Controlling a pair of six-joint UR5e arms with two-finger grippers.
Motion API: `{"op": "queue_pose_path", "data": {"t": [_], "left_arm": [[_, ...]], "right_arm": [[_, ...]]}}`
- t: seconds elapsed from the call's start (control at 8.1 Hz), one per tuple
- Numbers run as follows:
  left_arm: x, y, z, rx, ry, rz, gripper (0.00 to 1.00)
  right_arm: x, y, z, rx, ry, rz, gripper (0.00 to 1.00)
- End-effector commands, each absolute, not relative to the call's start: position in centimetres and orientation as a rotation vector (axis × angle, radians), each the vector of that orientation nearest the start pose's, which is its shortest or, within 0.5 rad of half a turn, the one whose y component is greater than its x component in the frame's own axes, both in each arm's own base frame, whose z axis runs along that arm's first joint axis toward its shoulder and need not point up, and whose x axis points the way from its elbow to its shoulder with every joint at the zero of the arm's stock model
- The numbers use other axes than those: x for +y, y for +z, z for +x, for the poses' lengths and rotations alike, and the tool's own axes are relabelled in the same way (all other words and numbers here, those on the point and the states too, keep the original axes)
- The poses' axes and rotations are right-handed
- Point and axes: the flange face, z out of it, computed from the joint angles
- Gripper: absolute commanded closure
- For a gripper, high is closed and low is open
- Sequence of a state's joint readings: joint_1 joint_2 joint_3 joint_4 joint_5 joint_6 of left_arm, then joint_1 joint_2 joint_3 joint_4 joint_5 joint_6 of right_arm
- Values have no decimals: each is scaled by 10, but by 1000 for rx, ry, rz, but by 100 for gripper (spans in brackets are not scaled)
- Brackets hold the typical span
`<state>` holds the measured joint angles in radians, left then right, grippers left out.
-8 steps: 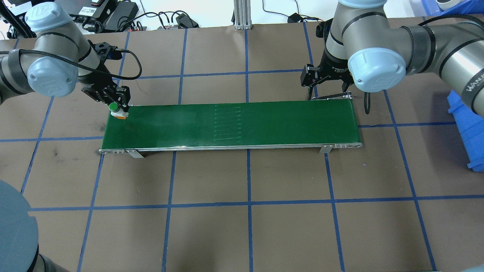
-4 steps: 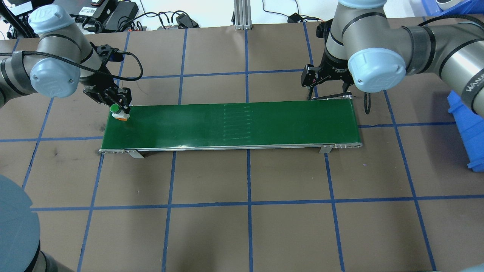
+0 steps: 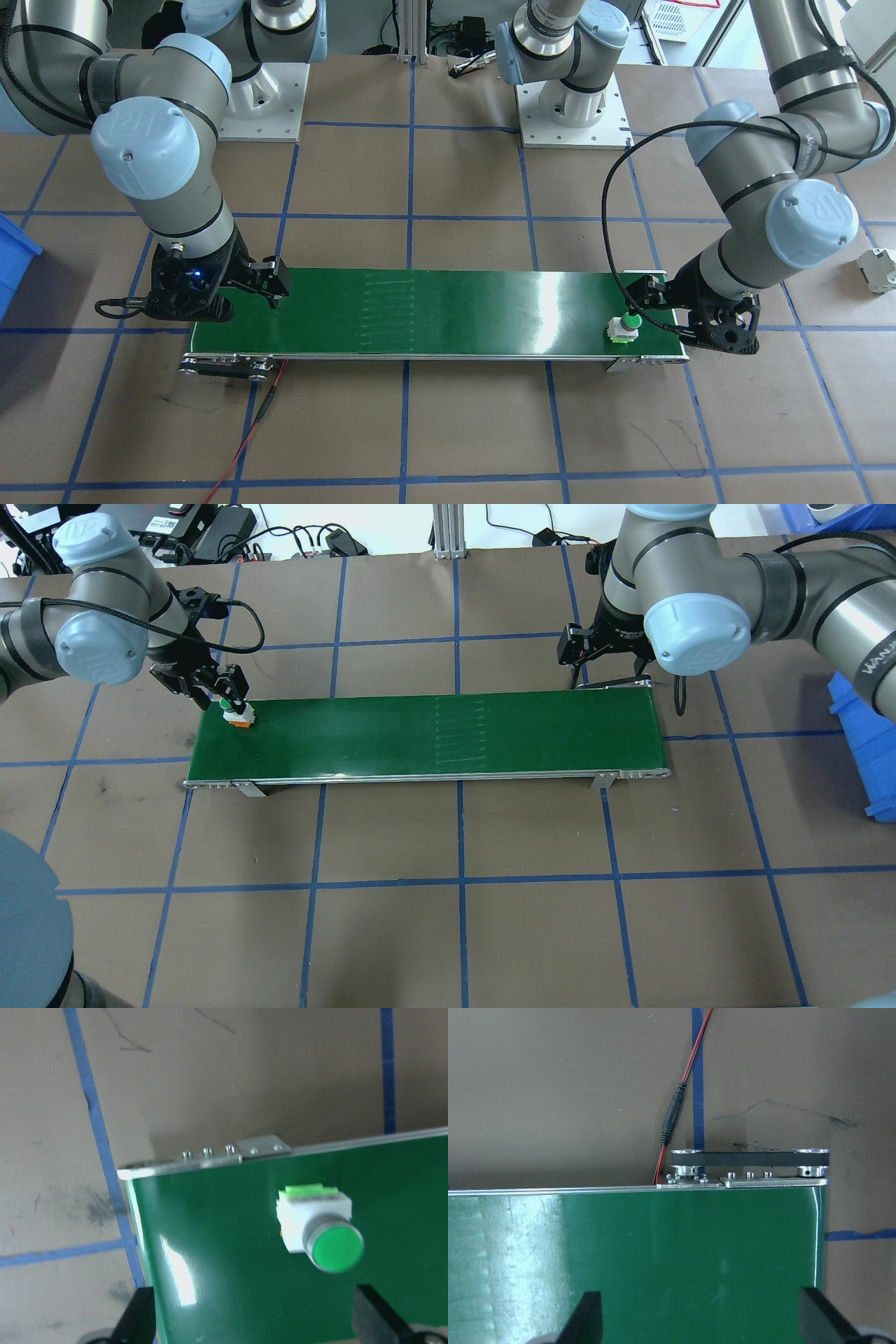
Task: Move button from left to right
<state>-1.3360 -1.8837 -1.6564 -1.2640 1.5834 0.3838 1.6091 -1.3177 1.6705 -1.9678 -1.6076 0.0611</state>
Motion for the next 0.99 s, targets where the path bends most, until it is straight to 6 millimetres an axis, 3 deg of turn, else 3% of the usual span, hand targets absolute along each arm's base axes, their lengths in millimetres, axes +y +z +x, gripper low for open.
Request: {"op": "queue_pose_path", "data": {"t": [0.0,0.12,0.37,0.62,0.86], "left_arm": [[-549,382,-20,3150,186,54,0],[-528,413,-35,3146,148,80,0],[-506,453,-46,3141,44,101,0],[-499,464,-50,3128,14,91,0],[-486,461,-55,3143,136,100,0]], "right_arm": [[-575,344,153,3166,-90,43,0],[-577,344,152,3153,-110,47,0],[-584,340,145,3080,-113,79,0],[-591,330,139,2994,-90,97,0],[-587,309,127,2895,-61,102,0]]}}
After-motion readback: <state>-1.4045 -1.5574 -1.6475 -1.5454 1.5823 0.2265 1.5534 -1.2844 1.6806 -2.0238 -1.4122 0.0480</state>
